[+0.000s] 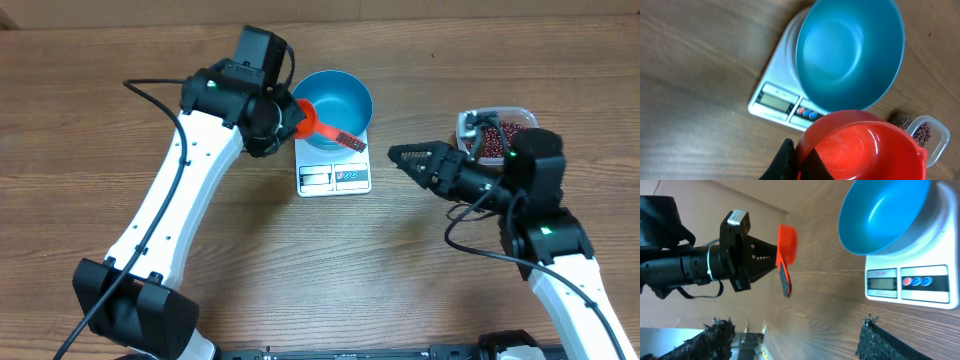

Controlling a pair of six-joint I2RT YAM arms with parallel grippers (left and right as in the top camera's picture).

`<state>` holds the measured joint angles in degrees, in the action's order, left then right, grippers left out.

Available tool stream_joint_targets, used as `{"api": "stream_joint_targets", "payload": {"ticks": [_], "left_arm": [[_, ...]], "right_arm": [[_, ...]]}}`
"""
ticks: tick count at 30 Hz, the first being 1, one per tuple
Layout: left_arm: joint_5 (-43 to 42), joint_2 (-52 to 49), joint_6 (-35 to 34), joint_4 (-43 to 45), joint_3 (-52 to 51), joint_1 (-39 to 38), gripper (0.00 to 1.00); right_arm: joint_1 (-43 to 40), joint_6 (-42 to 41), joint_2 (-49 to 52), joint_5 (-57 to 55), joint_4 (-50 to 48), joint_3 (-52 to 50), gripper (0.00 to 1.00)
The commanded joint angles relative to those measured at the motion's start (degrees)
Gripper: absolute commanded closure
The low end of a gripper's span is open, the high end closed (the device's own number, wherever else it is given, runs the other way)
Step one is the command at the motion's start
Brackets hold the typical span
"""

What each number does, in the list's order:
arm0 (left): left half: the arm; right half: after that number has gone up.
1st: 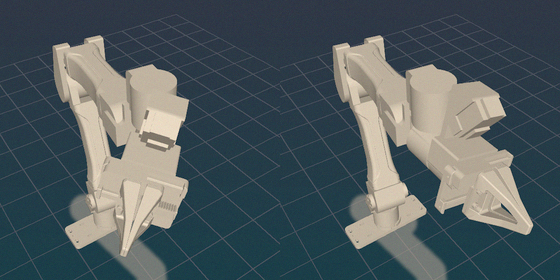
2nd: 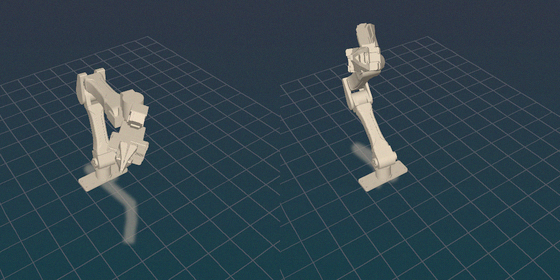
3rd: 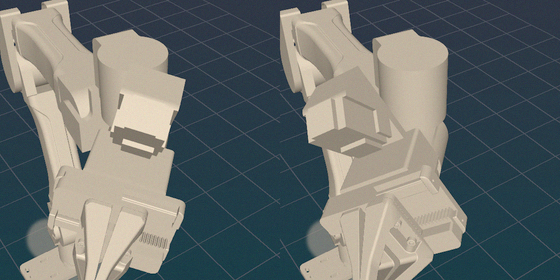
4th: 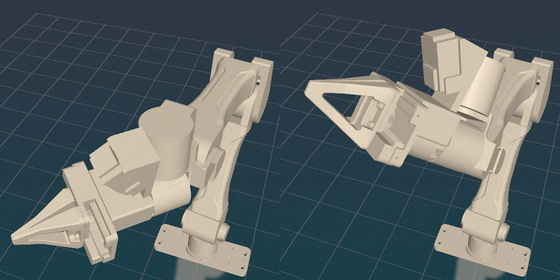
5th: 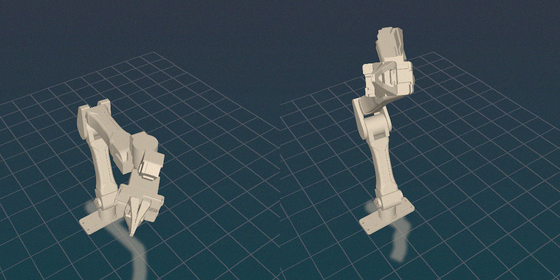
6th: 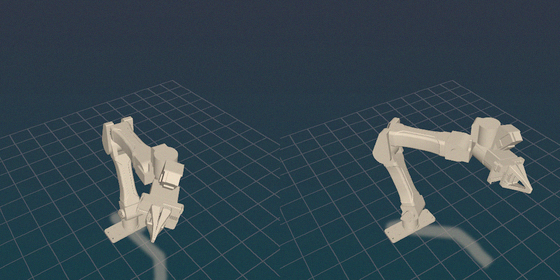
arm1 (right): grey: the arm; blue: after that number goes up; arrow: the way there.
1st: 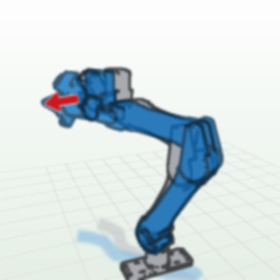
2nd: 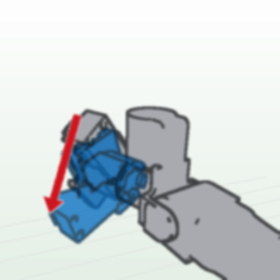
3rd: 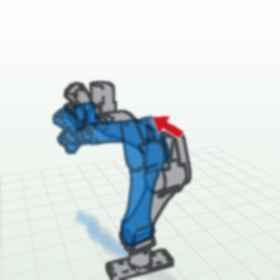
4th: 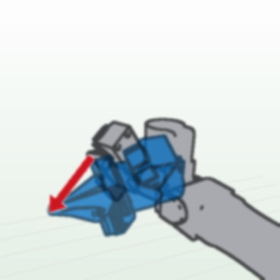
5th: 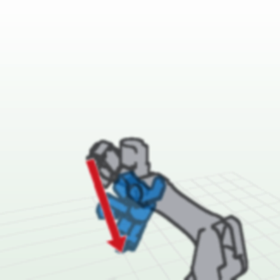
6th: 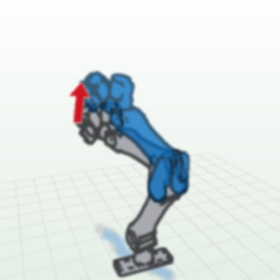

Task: Scoop item into bowl and weigh 150g on scale
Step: 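Reach the right gripper toward the red scoop held by the left gripper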

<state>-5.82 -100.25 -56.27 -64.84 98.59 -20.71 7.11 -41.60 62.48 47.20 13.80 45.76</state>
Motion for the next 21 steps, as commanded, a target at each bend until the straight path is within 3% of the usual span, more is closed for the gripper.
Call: {"api": "stream_joint_targets", "payload": {"ticks": [1, 4, 13, 21], "left_arm": [[-1.51, -0.61, -4.02, -0.61, -0.26, -1.60, 0.96], [-2.21, -0.61, -5.64, -1.36, -0.26, -2.75, 0.96], [-3.98, -0.63, -5.73, -1.14, -0.26, -6.40, 0.96], [-4.74, -0.63, -5.70, -1.18, -0.26, -9.01, 0.96]], "right_arm": [[2.10, -3.52, 1.42, -0.31, -2.29, 1.29, 0.23], [3.76, -5.11, 2.43, -1.79, -4.48, 1.29, 0.27], [9.60, -7.61, 2.80, -9.51, -6.05, 1.29, 0.55], [10.84, -7.98, 2.80, -10.32, -7.32, 1.29, 0.63]]}}
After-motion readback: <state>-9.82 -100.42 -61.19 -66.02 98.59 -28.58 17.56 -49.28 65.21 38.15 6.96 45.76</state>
